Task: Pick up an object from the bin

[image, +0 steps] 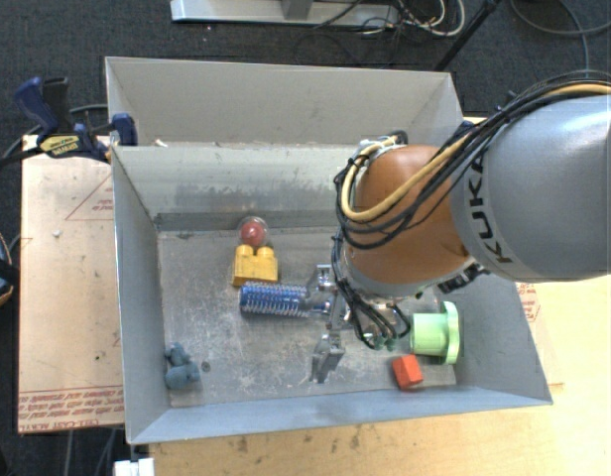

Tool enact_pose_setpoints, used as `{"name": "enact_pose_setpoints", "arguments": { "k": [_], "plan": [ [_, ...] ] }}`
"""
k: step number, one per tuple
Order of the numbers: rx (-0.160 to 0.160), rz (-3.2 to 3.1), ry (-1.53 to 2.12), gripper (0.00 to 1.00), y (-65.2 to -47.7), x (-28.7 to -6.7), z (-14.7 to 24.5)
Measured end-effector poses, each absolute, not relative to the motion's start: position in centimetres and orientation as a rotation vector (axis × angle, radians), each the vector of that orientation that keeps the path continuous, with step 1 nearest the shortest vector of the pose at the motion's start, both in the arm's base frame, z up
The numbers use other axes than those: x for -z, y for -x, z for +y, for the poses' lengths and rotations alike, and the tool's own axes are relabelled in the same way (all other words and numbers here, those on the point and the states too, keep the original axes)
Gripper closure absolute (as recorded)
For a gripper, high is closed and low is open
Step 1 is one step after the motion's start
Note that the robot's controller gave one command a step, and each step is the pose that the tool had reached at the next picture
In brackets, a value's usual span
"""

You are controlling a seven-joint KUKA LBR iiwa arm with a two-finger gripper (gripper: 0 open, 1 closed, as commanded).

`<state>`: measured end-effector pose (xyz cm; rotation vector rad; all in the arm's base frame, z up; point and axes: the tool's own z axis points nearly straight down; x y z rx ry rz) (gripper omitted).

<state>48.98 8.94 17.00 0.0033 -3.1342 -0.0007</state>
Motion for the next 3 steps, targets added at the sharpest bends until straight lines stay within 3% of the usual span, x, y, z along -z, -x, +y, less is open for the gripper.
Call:
{"name": "enact_pose_setpoints", "arguments": {
  "k": [1,2,3],
  "plan": [
    [0.006,-3.158,-0.102,0.0,-56.4,-7.3,8.2],
    [0.002,-3.135,-0.285,0.0,-54.3,-14.0,7.7],
    [0.002,-3.131,-0.283,1.0,-54.2,-13.6,7.7]
  ]
}}
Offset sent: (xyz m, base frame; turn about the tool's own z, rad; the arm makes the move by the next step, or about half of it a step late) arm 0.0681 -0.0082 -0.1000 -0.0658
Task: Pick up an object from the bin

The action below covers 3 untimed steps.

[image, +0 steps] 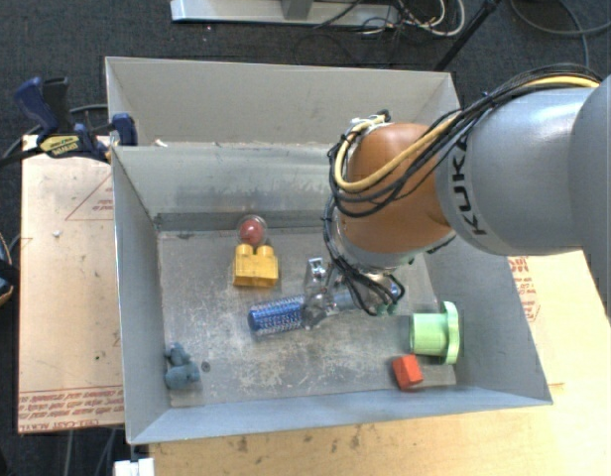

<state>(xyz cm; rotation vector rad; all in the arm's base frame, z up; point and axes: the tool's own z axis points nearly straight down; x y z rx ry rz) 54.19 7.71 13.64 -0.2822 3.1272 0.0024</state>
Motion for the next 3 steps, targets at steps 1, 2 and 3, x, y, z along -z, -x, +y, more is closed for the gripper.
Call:
{"name": "enact_pose_setpoints", "arguments": {
  "k": [1,2,3],
  "plan": [
    [-0.002,3.125,0.306,1.0,-53.1,-15.3,7.4],
    [-0.002,3.126,0.304,0.0,-53.1,-15.2,7.4],
    [-0.005,3.131,0.205,0.0,-58.1,-7.8,9.8]
  ]
}}
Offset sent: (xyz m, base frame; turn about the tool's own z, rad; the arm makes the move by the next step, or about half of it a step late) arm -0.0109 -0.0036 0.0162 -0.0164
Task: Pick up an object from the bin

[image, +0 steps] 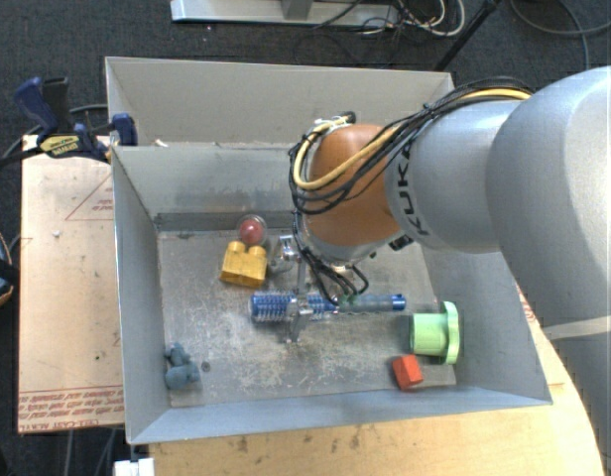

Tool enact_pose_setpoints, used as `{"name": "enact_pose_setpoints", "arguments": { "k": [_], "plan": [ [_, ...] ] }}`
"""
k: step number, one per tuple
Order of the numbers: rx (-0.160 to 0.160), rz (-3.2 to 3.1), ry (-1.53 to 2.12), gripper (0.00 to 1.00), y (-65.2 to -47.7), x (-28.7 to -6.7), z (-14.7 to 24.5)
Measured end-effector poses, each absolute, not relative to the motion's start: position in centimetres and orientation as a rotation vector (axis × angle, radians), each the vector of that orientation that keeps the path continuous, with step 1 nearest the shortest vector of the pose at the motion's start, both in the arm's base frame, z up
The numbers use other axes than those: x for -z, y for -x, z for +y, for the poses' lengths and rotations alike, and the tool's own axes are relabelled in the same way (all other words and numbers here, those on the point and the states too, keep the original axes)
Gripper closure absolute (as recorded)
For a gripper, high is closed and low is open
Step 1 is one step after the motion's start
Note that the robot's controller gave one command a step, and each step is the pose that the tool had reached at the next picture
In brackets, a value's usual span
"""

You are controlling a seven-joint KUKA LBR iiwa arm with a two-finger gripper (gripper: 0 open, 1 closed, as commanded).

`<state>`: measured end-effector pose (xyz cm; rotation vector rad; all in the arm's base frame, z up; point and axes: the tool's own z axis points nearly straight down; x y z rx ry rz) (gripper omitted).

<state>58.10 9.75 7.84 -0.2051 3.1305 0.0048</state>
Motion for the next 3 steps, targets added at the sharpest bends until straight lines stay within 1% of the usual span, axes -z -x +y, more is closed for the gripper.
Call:
{"name": "enact_pose_setpoints", "arguments": {
  "k": [1,2,3],
  "plan": [
    [-0.004,3.13,0.202,1.0,-58.1,-8.2,9.6],
    [-0.001,3.085,0.549,1.0,-57.6,-21.2,7.9],
    [-0.005,3.1,0.5,1.0,-57.2,-21.5,11.5]
  ]
}}
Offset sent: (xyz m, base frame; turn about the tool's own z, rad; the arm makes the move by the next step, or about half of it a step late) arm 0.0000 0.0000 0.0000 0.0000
